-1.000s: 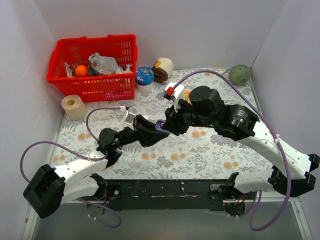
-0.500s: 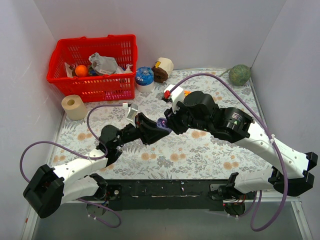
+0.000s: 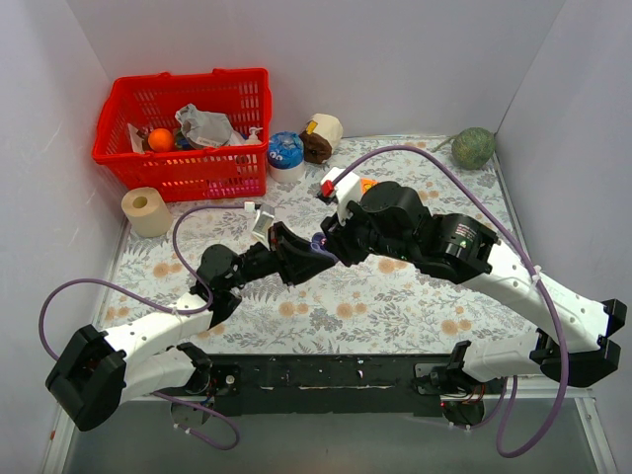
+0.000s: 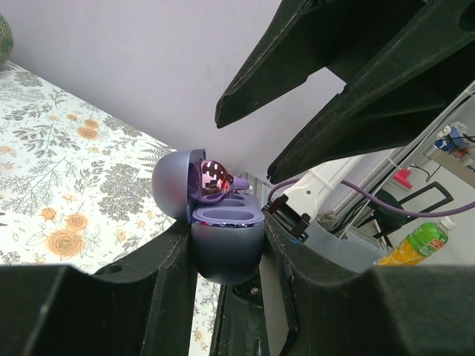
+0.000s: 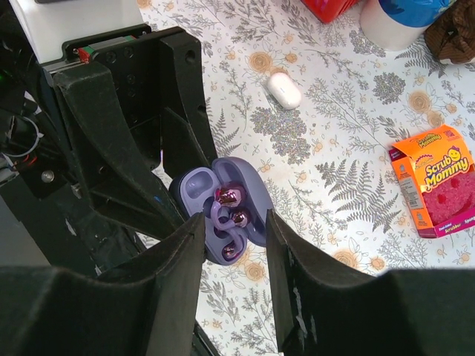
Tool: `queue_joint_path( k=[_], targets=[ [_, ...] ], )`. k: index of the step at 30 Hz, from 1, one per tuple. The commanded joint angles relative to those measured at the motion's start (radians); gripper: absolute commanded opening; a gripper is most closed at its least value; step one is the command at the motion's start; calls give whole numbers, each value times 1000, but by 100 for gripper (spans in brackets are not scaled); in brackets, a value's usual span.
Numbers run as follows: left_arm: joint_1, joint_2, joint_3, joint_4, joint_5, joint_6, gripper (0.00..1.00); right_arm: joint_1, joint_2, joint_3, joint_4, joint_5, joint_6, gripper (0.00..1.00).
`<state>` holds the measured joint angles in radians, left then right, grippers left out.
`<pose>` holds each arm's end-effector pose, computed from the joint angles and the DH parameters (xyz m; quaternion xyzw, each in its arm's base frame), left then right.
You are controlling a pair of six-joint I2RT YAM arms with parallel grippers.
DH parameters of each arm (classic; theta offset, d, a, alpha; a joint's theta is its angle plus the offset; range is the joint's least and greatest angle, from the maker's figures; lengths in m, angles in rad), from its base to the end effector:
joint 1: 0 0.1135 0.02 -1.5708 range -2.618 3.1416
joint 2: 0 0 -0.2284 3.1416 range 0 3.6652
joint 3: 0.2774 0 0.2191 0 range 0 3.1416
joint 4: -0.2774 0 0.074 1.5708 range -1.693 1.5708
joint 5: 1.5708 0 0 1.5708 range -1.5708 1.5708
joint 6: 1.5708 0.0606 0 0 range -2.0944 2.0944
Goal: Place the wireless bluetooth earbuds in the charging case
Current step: Place the earbud in the charging case.
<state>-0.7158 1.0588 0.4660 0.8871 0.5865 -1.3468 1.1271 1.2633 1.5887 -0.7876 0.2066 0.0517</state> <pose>0.1557 -0.1799 0.2808 0.0437 0.6142 -0.7481 0.2472 0.1188 0.2211 0.3960 -0.3865 0.7542 0.2181 0.4839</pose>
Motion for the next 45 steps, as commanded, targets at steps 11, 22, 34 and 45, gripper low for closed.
queue_joint_path(
  k=[11,22,34,45],
  targets=[
    [-5,-14,40,6,-2,5,0,10,16,-10,28,-6,-16,46],
    [-4,-22,31,26,9,3,0,8,28,-12,13,25,-19,42],
    [-5,-29,14,64,21,-2,0,8,34,-19,17,30,-27,32],
    [-4,-33,11,67,22,0,0,8,36,-29,21,-1,-29,15]
  ],
)
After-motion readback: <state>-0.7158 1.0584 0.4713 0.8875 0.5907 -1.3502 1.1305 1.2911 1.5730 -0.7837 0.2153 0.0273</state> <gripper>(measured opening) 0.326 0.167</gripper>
